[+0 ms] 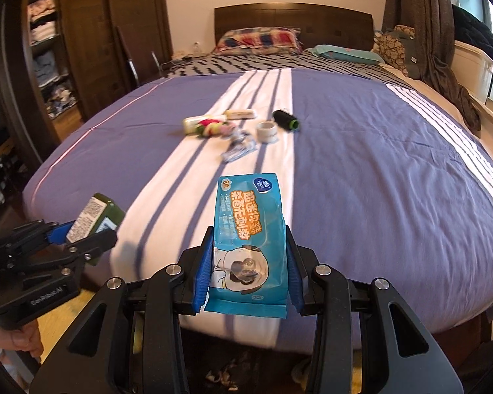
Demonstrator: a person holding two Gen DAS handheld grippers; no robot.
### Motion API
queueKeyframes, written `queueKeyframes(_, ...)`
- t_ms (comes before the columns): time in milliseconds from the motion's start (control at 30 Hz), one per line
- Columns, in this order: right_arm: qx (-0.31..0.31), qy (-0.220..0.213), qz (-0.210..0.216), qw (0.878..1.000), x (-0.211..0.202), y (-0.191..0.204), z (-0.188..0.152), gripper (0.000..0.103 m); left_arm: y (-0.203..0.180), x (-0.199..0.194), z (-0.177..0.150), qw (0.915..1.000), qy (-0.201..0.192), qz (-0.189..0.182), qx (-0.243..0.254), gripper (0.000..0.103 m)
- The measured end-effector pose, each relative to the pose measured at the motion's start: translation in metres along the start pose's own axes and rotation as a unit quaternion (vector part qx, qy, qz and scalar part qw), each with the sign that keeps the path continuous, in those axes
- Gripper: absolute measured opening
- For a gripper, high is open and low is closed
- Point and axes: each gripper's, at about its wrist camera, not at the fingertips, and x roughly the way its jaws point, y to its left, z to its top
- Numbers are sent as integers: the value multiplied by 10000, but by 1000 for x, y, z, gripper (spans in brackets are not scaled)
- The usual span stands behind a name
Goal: Collect trash
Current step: 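Lower the bottle and wipes packet into the floor bin and open both tools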
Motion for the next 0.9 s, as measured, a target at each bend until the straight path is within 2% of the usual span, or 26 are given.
queueKeyframes(300,109,409,178,9989,-5,8,-60,39,-6,-8,-58,9993,330,-139,68,40)
queueKeyframes(467,140,930,269,9952,15,12,-98,39,-1,15,-95,9962,850,-209,-29,40)
queueKeyframes(700,185,1607,340,9863,50,18,-137,39,-3,54,-133,9874,1551,-296,-118,40)
queueKeyframes(900,283,2104,339,9766,74,18,-160,39,1,89,-158,9749,2169,-420,-268,40)
